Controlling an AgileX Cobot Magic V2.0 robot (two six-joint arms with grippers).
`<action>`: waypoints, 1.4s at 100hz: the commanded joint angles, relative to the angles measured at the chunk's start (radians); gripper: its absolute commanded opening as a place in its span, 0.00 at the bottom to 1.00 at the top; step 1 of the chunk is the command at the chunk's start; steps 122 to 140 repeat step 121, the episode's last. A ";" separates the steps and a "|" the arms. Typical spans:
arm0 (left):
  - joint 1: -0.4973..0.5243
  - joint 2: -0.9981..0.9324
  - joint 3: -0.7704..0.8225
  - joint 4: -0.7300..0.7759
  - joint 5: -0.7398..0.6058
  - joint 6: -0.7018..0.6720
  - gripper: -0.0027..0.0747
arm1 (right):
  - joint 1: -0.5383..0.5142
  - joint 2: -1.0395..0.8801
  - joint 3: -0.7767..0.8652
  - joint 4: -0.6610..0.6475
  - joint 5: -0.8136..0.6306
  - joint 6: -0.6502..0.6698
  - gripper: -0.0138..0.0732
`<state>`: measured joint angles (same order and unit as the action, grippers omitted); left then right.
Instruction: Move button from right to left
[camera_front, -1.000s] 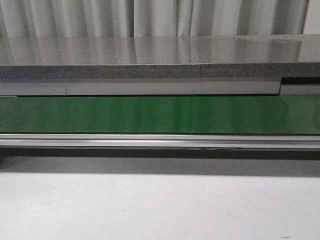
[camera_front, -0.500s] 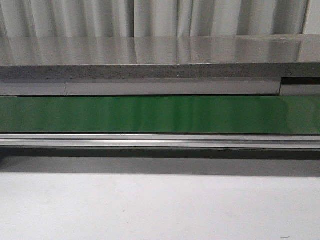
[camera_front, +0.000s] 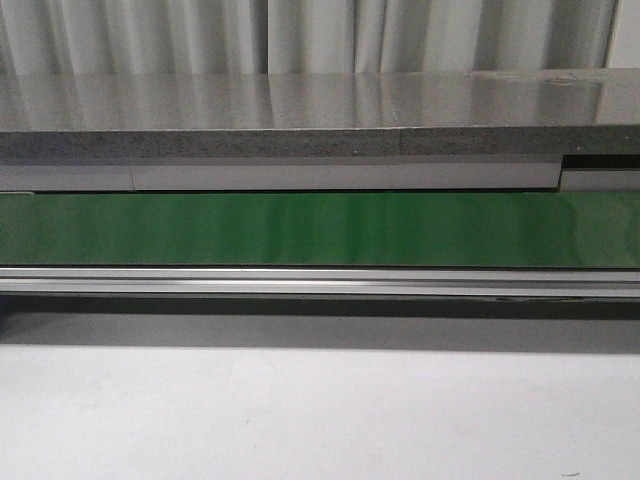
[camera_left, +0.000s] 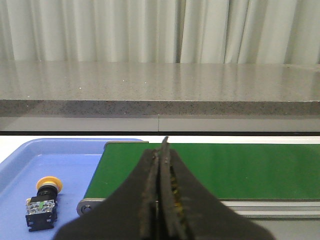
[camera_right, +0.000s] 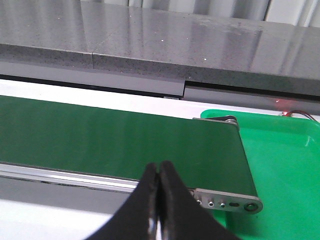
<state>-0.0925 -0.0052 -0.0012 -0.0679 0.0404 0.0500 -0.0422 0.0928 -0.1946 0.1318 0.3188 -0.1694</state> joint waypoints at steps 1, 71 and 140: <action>0.000 -0.031 0.045 0.000 -0.079 -0.011 0.01 | 0.001 0.013 -0.022 0.002 -0.080 -0.012 0.08; 0.000 -0.031 0.045 0.000 -0.079 -0.011 0.01 | 0.001 -0.123 0.208 -0.296 -0.358 0.322 0.08; 0.000 -0.031 0.045 0.000 -0.079 -0.011 0.01 | 0.002 -0.122 0.208 -0.296 -0.358 0.322 0.08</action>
